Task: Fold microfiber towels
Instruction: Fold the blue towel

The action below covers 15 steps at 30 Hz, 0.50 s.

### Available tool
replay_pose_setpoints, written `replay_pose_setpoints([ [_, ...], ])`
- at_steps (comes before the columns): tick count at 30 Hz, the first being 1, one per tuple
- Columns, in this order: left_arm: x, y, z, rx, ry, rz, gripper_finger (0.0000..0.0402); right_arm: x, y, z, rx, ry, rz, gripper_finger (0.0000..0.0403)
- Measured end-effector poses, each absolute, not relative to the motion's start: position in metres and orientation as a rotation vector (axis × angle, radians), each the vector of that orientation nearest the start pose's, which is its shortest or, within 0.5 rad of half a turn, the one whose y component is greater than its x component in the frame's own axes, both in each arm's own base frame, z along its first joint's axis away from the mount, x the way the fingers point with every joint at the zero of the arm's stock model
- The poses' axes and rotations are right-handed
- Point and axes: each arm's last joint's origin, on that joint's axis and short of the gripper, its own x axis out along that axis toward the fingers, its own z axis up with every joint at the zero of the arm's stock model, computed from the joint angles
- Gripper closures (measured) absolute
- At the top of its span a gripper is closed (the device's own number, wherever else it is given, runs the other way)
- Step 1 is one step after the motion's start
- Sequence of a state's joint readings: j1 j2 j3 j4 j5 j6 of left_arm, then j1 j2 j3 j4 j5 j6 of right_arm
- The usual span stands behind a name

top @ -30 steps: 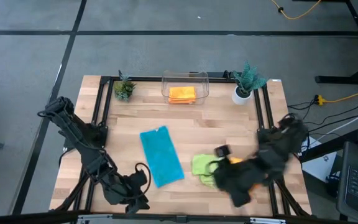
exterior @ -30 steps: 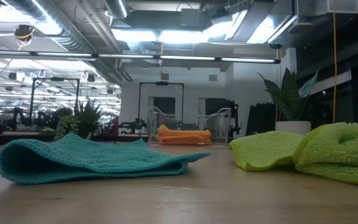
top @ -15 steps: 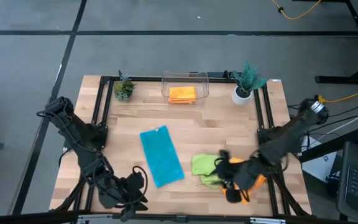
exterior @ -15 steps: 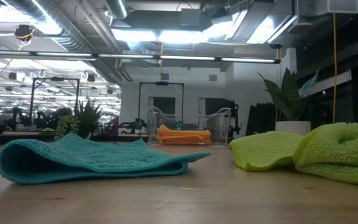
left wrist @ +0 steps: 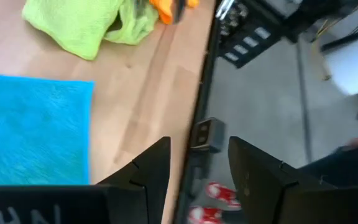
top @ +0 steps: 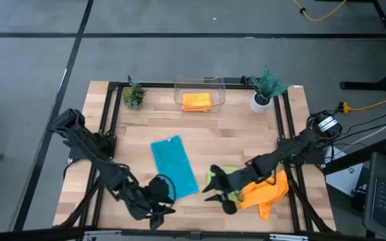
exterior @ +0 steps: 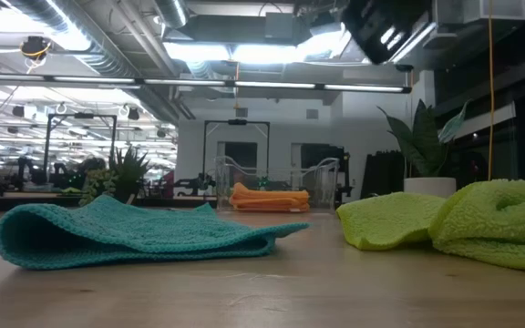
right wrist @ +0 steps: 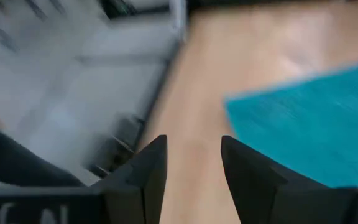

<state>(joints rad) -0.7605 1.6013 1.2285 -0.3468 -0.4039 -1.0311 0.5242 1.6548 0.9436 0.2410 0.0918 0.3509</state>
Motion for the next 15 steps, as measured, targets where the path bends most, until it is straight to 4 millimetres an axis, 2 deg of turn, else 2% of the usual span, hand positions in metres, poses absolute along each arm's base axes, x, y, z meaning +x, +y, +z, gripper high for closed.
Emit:
replay_pose_setpoints([
  [4,0.272,-0.236,0.249,-0.422,0.743,-0.002,0.0247,0.319,0.175,0.2,0.078,0.726,0.22,0.0249],
  [9,0.28,-0.238,0.226,-0.28,0.808,-0.03,0.0247,0.335,0.183,0.195,-0.047,0.793,0.238,0.0249],
  [15,0.283,-0.237,0.222,-0.342,0.831,-0.016,0.0247,0.35,0.192,0.193,-0.121,0.773,0.273,0.0248],
])
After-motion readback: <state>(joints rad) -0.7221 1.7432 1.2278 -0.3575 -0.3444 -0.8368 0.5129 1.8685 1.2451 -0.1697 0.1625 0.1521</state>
